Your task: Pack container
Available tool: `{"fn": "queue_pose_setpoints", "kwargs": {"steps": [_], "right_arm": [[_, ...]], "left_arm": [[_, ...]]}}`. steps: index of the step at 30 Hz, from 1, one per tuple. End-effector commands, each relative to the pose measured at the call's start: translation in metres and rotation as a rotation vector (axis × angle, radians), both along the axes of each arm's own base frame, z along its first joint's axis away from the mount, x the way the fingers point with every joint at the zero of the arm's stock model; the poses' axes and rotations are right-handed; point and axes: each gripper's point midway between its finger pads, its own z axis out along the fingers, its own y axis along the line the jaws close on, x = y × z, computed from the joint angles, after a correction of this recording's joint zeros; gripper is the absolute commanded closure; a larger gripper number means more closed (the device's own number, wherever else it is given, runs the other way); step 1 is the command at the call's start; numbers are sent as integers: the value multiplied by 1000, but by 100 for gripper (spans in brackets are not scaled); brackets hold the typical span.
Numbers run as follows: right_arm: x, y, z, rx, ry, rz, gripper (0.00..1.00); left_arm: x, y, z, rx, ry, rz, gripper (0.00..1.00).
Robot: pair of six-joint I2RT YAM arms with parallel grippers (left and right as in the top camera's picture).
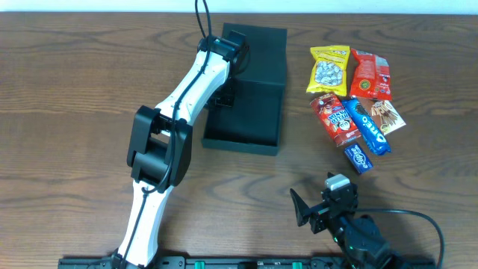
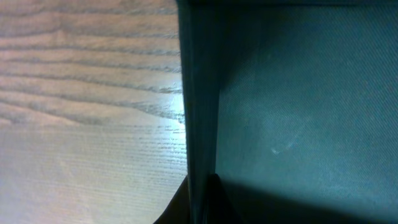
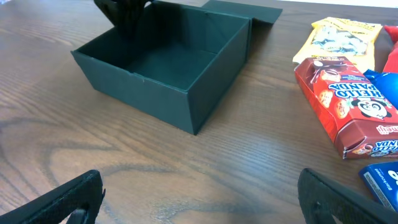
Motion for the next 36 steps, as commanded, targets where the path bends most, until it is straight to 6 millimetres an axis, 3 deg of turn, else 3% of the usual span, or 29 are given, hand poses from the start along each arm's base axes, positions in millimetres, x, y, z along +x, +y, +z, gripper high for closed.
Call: {"fn": "queue_pose_setpoints", "kwargs": {"steps": [1,6,14,16,17,19,23,29,30,36], "right_arm": [[-1,1,-3,-12,-1,8,1],[-1,1,-3,-12,-1,8,1],[-1,1,-3,-12,-1,8,1],[-1,1,-3,-12,-1,8,1],[-1,1,-3,-12,-1,8,1],[-1,1,-3,-12,-1,8,1],[-1,1,-3,-12,-1,8,1],[-1,1,-3,-12,-1,8,1],[-1,1,-3,-12,-1,8,1],[-1,1,-3,-12,-1,8,1]], "left_arm": [[0,15,8,58,-36,100,94],[-8,19,8,72,-26,189,94],[-4,23,9,94,-48,186,94],[-2,24,9,92,-51,188,62],[-1,24,9,90,-54,192,39],[0,25,9,87,-59,196,18],[9,21,18,60,-90,201,16],[39,9,83,-29,-260,159,17],[43,7,102,-52,-303,144,17],[39,9,172,-111,-441,68,17]]}}
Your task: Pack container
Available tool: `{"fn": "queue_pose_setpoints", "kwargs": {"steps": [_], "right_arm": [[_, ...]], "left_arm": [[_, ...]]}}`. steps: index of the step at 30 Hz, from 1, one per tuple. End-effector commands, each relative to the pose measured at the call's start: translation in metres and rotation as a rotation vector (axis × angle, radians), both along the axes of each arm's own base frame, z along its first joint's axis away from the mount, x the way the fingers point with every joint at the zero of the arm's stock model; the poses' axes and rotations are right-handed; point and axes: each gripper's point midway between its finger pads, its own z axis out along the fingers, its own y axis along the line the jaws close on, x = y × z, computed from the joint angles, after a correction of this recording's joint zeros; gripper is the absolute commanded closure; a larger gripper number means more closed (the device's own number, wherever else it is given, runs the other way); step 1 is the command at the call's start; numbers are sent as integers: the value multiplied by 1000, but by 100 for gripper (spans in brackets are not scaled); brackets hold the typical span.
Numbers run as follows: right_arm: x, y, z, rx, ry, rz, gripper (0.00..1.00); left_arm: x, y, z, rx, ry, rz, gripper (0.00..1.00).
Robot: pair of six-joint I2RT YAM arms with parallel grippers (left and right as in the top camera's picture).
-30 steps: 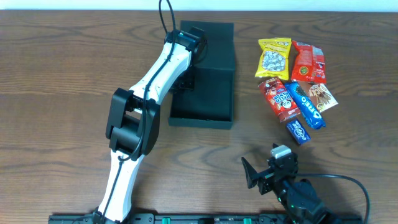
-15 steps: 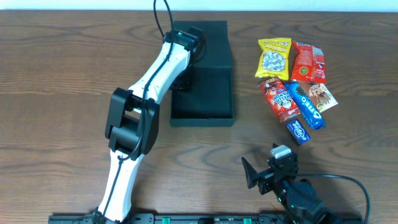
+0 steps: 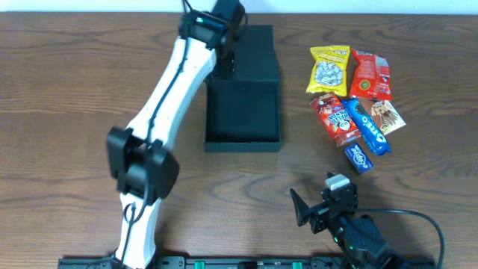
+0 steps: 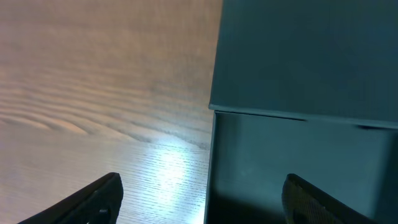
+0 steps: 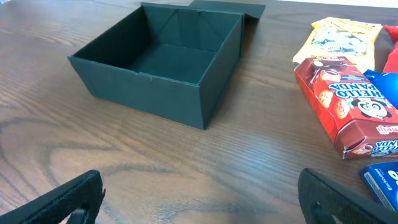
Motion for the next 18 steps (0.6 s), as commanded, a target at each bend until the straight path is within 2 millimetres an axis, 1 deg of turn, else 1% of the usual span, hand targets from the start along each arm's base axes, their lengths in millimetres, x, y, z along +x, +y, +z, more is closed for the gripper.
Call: {"fn": "queue_pose_setpoints", "kwargs": {"steps": [1,4,7,11,15,18], "right_arm": [[-1,1,-3,-12,-1,8,1],[-1,1,-3,-12,-1,8,1],[-1,1,-3,-12,-1,8,1],[-1,1,-3,-12,-1,8,1],[-1,1,-3,-12,-1,8,1],[-1,1,-3,-12,-1,8,1]], "left_arm": [[-2,7,54,-2,-114,-60,17],[-8,8,72,-21,-148,-66,18],[-13,2,82,-57,-154,-114,18],[-20,-11,83,-105,-130,-211,17],[-22,-20,83,-165,-114,-233,17],[-22,-20,83,-170,-111,-235,17]]}}
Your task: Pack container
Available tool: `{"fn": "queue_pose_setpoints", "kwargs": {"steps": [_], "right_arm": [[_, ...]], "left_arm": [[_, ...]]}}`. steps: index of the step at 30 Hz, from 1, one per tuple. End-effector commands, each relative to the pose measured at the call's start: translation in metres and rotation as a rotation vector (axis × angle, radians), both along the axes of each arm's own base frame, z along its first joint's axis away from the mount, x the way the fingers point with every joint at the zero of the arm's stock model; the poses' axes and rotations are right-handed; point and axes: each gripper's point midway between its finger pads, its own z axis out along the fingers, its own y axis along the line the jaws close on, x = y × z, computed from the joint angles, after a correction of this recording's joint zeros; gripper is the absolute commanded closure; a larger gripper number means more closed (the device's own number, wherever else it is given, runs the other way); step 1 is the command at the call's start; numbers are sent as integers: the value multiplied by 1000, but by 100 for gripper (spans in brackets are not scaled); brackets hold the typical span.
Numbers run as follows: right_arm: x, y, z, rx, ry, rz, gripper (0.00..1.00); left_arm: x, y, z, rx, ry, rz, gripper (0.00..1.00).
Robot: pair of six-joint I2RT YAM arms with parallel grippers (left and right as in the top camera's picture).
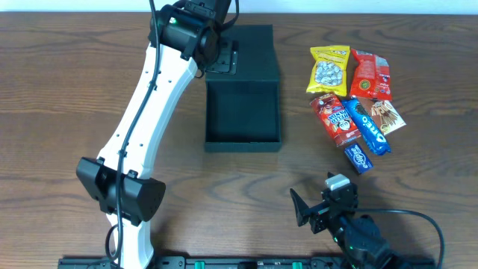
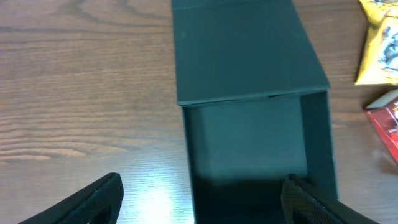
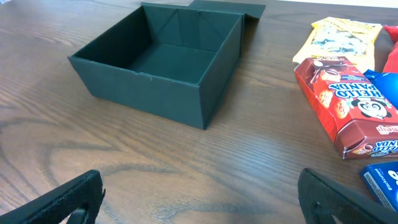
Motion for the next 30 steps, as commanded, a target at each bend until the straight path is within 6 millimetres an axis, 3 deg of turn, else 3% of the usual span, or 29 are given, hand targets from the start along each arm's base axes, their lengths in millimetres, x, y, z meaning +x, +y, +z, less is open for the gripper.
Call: {"fn": "queue_pose_setpoints", "kwargs": {"steps": [1,7,9,11,13,14,17,19,24,28,30], "right_arm": [[-1,1,-3,-12,-1,9,1],[-1,1,-3,-12,-2,7,1],[2,4,8,46,-26,3,1],[6,16,39,290,-39,-12,1],[-1,33,62,662,97,1,1],[-6,41,68,819,199,13,1],[1,33,75,1054,293,-97,1],[2,32,79,1089,295,-101,1],[11,16,98,985,93,-116,1],[23,-8,103,914,21,-218,1],[30,-27,106,849,-9,-305,1]], "left_arm": [[0,-3,8,-29,-11,-32,17],[-1,-3,8,-30,-8,-33,17],[-1,-3,8,-30,-7,-33,17],[-2,-2,7,-27,-1,-33,17],[-3,-2,7,-26,3,-33,17],[-3,-2,7,-26,3,-33,17],[-4,-3,7,-32,6,-37,17],[-5,-6,7,-47,10,-45,17],[-1,-8,9,-48,-8,-57,12],[7,-9,13,-45,-46,-85,2],[15,-9,17,-44,-82,-105,5]]}}
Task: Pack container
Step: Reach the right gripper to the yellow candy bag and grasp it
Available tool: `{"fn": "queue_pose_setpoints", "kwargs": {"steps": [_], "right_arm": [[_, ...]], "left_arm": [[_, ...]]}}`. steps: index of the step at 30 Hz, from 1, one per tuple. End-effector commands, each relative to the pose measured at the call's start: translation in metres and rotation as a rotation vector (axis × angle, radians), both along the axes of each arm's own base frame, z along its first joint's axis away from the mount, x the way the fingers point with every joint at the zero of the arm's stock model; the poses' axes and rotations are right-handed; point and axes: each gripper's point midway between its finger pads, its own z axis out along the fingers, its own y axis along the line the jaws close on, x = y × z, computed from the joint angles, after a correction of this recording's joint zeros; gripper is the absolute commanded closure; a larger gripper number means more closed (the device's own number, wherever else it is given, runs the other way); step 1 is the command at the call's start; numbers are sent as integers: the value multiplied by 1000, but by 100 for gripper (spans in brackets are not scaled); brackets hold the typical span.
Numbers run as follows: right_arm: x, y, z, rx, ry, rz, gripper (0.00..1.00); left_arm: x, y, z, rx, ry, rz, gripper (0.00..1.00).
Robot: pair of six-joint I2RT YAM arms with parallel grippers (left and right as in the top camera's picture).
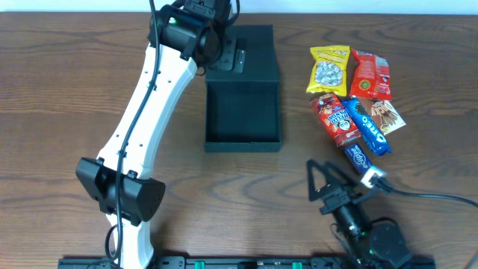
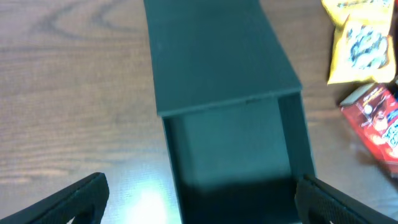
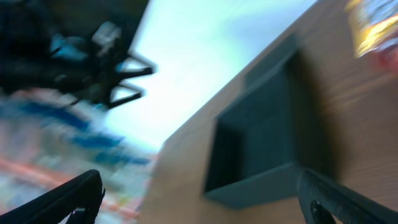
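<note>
A dark green box [image 1: 243, 112] stands open mid-table with its lid [image 1: 250, 48] folded flat behind it; the inside looks bare. Snack packets lie to its right: a yellow bag [image 1: 329, 69], a red bag [image 1: 370, 75], a red Hello Panda box [image 1: 336, 119], a blue Oreo pack [image 1: 366, 125], a brown packet [image 1: 388, 116] and a small blue bar [image 1: 358, 158]. My left gripper [image 2: 202, 208] hangs open high over the box [image 2: 233, 149]. My right gripper [image 1: 332, 183] is open near the front edge, below the small blue bar; its view is blurred and tilted, showing the box [image 3: 261, 149].
The long white left arm [image 1: 142, 127] reaches diagonally from the front left up to the box's back. Bare wood table [image 1: 75, 90] lies left of the box and between box and snacks. The right arm's cable [image 1: 433, 196] trails to the right.
The right arm has swung: its gripper now sits tilted, closer to the small blue bar, and its view is blurred. My left gripper shifted slightly, bringing the snacks further into its view.
At first my left gripper was closed round the left wall of the box, which sat askew. Then the box stood square, and the gripper was open at its back. It was then higher over the lid, where it stays, while the right arm has turned.
</note>
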Motion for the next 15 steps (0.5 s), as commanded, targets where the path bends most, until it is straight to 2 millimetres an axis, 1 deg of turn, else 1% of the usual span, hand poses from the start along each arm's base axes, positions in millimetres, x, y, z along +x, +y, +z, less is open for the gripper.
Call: {"fn": "queue_pose_setpoints", "kwargs": {"steps": [1,2,4,6,7,9,11,13,15], "right_arm": [[10,-29,24,-113,-36,-124,1],[16,-36,32,-181,-37,-150,1],[28,-45,43,-285,-25,-173,1],[46,-52,53,-393,1,-177,1],[58,-55,57,-445,19,-167,1],[90,-58,68,-557,47,-113,1],[117,-65,74,-625,76,-87,1],[155,-79,72,-689,153,-83,1],[182,-83,64,-757,199,-47,1]], "left_arm": [[10,5,13,7,-61,-38,5],[15,6,16,8,-83,-44,5],[22,10,19,4,-109,-40,5],[30,15,22,-3,-132,-26,5],[33,18,24,-6,-142,-18,5],[39,27,26,-9,-154,4,5],[41,35,26,-8,-154,20,5],[44,43,26,-11,-152,43,5],[44,47,25,-10,-150,51,5]]}}
